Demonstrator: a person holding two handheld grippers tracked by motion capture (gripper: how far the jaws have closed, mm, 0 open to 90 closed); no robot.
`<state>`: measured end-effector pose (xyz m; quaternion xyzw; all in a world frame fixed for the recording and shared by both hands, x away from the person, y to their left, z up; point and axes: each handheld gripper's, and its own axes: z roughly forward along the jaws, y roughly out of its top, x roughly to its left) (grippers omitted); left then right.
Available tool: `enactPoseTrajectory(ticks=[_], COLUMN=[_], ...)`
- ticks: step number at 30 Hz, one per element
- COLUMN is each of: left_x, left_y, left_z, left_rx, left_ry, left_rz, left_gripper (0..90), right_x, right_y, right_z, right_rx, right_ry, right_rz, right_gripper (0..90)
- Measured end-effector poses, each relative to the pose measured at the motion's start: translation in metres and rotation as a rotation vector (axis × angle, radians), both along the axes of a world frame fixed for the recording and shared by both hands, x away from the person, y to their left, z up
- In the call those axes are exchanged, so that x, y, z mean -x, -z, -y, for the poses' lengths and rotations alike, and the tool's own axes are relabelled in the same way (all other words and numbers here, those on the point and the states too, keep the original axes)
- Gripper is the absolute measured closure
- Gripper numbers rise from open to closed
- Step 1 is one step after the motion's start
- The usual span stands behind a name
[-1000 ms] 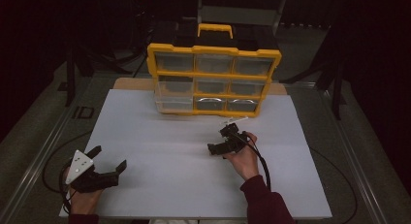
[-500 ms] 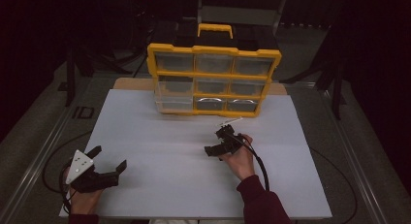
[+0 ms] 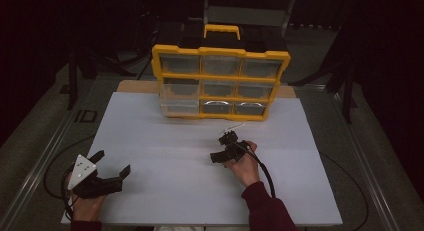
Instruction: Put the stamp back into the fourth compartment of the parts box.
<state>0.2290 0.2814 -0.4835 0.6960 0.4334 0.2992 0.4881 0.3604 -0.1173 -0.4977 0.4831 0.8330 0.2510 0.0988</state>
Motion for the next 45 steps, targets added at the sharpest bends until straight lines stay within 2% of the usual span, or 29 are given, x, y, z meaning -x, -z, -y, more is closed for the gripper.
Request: enactPoseTrajectory(ticks=[10, 13, 15, 18, 19, 31, 33, 36, 39, 45], left_x=[0.000, 0.000, 0.000, 0.000, 0.000, -0.001, -0.001, -0.001, -0.001, -0.001], left_y=[0.000, 0.000, 0.000, 0.000, 0.000, 0.001, 0.001, 0.001, 0.001, 0.001], left_z=[0.000, 0.000, 0.000, 0.000, 0.000, 0.000, 0.000, 0.001, 0.001, 0.001], left_rx=[-0.003, -0.002, -0.002, -0.001, -0.002, -0.003, -0.003, -0.005, -0.005, -0.004], left_ry=[-0.001, -0.001, -0.001, -0.001, -0.001, 0.001, 0.001, 0.003, 0.003, 0.002], left_rz=[-0.001, -0.001, -0.002, -0.002, -0.002, -0.004, -0.003, -0.005, -0.006, -0.006], left_gripper=[0.1, 0.1, 0.1, 0.1, 0.1, 0.1, 0.1, 0.1, 0.1, 0.1], right_x=[-0.001, 0.001, 0.002, 0.005, 0.005, 0.004, 0.003, 0.002, 0.002, 0.001], right_y=[0.007, 0.008, 0.008, 0.006, 0.005, 0.004, 0.003, 0.000, -0.002, -0.012], right_z=[-0.004, -0.005, -0.005, -0.004, -0.004, -0.005, -0.005, -0.005, -0.005, -0.002], right_rx=[0.038, 0.080, 0.079, 0.090, 0.090, 0.099, 0.101, 0.078, 0.094, 0.083], right_ry=[0.027, 0.015, 0.014, -0.006, -0.018, -0.058, -0.061, -0.068, -0.081, -0.091], right_rz=[-0.018, -0.002, -0.001, -0.004, -0.001, 0.001, -0.001, -0.017, -0.014, -0.022], right_gripper=[29.0, 37.0, 40.0, 53.6, 54.6, 55.1, 55.1, 55.0, 55.0, 55.0])
